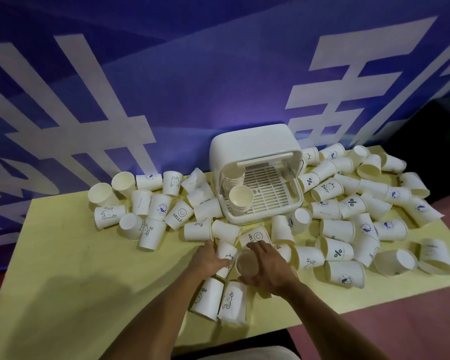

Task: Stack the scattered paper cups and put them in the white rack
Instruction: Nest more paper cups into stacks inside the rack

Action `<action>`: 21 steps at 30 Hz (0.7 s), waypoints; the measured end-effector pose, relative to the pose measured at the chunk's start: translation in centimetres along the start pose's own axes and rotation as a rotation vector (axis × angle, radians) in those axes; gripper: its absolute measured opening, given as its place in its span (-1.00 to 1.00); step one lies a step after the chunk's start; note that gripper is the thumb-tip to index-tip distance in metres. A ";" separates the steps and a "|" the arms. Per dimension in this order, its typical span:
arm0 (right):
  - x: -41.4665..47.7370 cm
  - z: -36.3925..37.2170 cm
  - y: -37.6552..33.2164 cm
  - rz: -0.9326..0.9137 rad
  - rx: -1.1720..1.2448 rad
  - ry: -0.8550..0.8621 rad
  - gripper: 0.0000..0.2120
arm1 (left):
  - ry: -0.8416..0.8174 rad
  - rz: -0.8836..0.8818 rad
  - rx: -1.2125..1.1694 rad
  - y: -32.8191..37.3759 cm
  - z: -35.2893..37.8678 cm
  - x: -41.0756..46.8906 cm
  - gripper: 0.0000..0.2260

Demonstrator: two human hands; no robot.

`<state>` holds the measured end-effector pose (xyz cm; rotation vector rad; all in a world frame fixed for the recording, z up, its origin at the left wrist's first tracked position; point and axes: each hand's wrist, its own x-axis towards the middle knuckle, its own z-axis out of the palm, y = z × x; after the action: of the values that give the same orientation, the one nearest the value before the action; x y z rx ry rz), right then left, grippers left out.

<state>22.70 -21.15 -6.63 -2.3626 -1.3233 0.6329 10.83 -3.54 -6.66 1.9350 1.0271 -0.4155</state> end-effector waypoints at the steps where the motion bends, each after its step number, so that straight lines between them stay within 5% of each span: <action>1: -0.1 0.2 0.1 -0.009 -0.015 -0.012 -0.11 | 0.008 0.002 -0.006 0.0 0.2 0.0 -0.33; 10: 0.5 0.5 0.1 -0.011 0.012 0.037 -0.18 | 0.016 -0.004 -0.057 -0.2 0.8 0.0 -0.42; 21: 4.9 -7.3 -1.4 0.120 0.357 0.473 -0.35 | -0.073 0.002 -0.162 0.0 -4.3 -0.4 -0.46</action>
<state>27.94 -16.86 -0.81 -2.1270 -0.7960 0.2815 10.14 -0.18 -4.03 1.7646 0.9808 -0.3869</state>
